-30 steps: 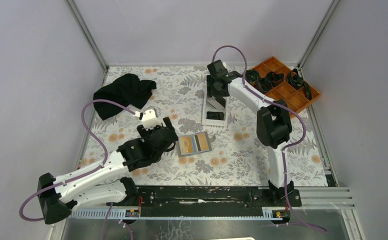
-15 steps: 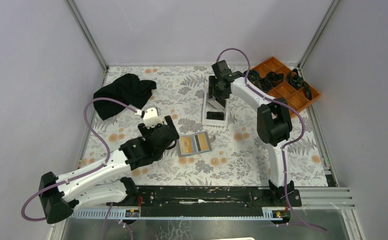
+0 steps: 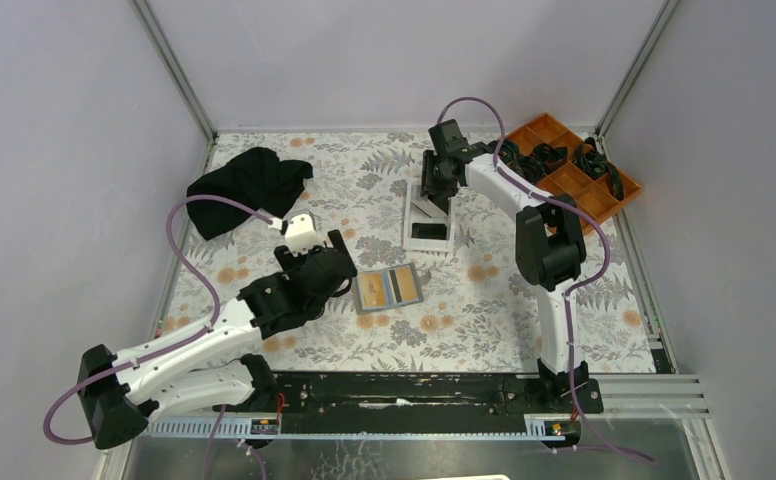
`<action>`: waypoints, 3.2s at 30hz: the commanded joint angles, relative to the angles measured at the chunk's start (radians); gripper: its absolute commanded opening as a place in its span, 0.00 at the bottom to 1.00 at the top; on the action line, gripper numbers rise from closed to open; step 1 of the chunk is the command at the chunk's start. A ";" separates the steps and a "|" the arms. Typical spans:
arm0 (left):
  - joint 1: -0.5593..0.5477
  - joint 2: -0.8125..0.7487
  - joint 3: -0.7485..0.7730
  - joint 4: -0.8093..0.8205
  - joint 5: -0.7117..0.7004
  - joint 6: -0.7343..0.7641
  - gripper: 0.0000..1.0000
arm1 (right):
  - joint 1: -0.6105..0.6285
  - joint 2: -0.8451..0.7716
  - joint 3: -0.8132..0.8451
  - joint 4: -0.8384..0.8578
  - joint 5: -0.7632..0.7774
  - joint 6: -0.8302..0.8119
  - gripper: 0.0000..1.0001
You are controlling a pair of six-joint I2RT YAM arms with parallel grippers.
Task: Put the credit cards into the card holder
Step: Pick up the credit card from the storage box.
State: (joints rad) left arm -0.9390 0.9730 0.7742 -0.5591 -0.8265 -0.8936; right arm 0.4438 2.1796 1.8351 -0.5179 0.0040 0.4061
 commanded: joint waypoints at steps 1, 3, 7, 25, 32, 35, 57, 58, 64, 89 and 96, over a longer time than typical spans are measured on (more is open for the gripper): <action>0.012 0.007 0.017 0.050 -0.007 0.022 0.86 | 0.001 -0.022 0.015 0.021 -0.046 0.014 0.43; 0.013 0.007 0.016 0.050 -0.006 0.025 0.86 | 0.001 -0.023 0.025 0.018 -0.051 0.017 0.41; 0.015 0.006 0.014 0.051 -0.001 0.025 0.86 | 0.001 -0.029 0.037 0.012 -0.055 0.024 0.41; 0.027 0.009 0.002 0.078 0.021 0.037 0.86 | 0.002 -0.062 0.061 0.012 -0.061 0.041 0.33; 0.031 0.015 0.001 0.092 0.029 0.044 0.86 | 0.001 -0.078 0.065 0.008 -0.055 0.042 0.31; 0.032 0.019 0.004 0.095 0.031 0.046 0.86 | 0.002 -0.085 0.061 0.008 -0.052 0.040 0.30; 0.035 0.031 -0.001 0.170 0.088 0.052 0.87 | 0.008 -0.206 -0.047 -0.060 0.136 -0.071 0.00; 0.035 0.031 0.001 0.177 0.094 0.055 0.87 | 0.012 -0.220 -0.057 -0.061 0.154 -0.082 0.00; 0.038 0.002 -0.003 0.270 0.146 0.107 0.94 | 0.029 -0.358 -0.137 -0.057 0.183 -0.121 0.00; 0.202 0.056 0.005 0.646 1.084 0.272 0.98 | 0.045 -1.077 -0.658 -0.157 -0.689 -0.067 0.00; 0.206 0.103 -0.011 0.706 1.275 0.251 0.91 | 0.044 -1.107 -0.712 -0.097 -0.790 -0.009 0.00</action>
State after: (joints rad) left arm -0.7437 1.0725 0.7444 0.0345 0.2806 -0.6441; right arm 0.4820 1.0985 1.1332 -0.6731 -0.6750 0.3550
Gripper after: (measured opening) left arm 0.922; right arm 0.011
